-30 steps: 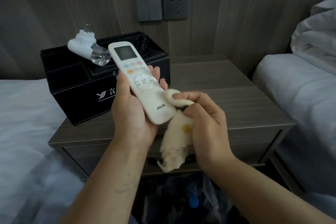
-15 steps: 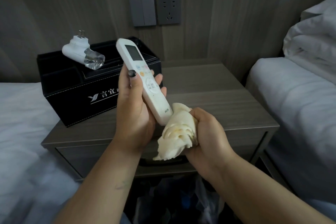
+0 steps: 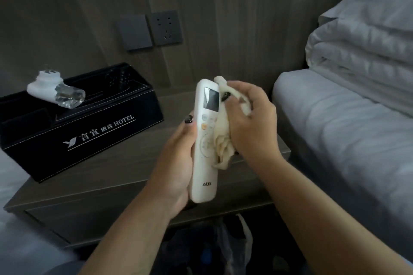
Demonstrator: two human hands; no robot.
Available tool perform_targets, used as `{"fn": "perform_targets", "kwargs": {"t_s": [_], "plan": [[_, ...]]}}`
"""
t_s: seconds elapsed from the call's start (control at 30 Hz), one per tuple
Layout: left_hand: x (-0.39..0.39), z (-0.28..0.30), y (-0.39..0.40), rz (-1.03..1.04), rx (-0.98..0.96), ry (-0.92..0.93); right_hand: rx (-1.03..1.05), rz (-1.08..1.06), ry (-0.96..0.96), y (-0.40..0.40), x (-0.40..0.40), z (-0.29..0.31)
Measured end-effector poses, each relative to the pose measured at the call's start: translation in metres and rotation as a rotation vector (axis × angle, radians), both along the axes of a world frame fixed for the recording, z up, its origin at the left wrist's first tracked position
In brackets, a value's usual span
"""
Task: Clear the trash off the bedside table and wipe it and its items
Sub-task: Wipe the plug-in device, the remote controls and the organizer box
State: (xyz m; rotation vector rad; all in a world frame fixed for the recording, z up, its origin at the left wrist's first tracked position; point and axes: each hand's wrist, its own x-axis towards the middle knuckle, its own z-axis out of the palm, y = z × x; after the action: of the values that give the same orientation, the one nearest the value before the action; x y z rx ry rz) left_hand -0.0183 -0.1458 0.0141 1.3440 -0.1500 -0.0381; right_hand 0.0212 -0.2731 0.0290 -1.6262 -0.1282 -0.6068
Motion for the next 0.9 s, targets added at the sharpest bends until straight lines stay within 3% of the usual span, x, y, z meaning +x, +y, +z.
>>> {"fn": "perform_targets", "kwargs": {"t_s": [0.17, 0.33, 0.4, 0.5, 0.63, 0.73, 0.9], "plan": [[0.011, 0.01, -0.01, 0.045, -0.007, 0.005, -0.058, 0.182, -0.113, 0.0, -0.018, 0.002], [0.017, 0.005, -0.028, 0.0, 0.094, 0.017, -0.018, -0.01, -0.122, -0.024, 0.001, 0.01], [0.022, 0.007, -0.032, 0.056, 0.144, 0.015, -0.124, 0.067, -0.151, -0.025, 0.002, 0.008], [0.043, 0.014, -0.03, 0.203, 0.203, 0.052, -0.135, 0.201, -0.059, -0.022, 0.007, 0.003], [0.089, 0.017, -0.029, 0.337, 0.242, 0.136, -0.153, 0.041, 0.162, -0.037, 0.03, -0.002], [0.12, 0.013, -0.033, 0.356, 0.435, 0.124, -0.268, -0.015, 0.312, -0.046, 0.042, -0.011], [0.155, -0.001, -0.037, 0.491, 0.881, -0.021, -0.361, -0.042, 0.366, -0.05, 0.046, -0.021]]}}
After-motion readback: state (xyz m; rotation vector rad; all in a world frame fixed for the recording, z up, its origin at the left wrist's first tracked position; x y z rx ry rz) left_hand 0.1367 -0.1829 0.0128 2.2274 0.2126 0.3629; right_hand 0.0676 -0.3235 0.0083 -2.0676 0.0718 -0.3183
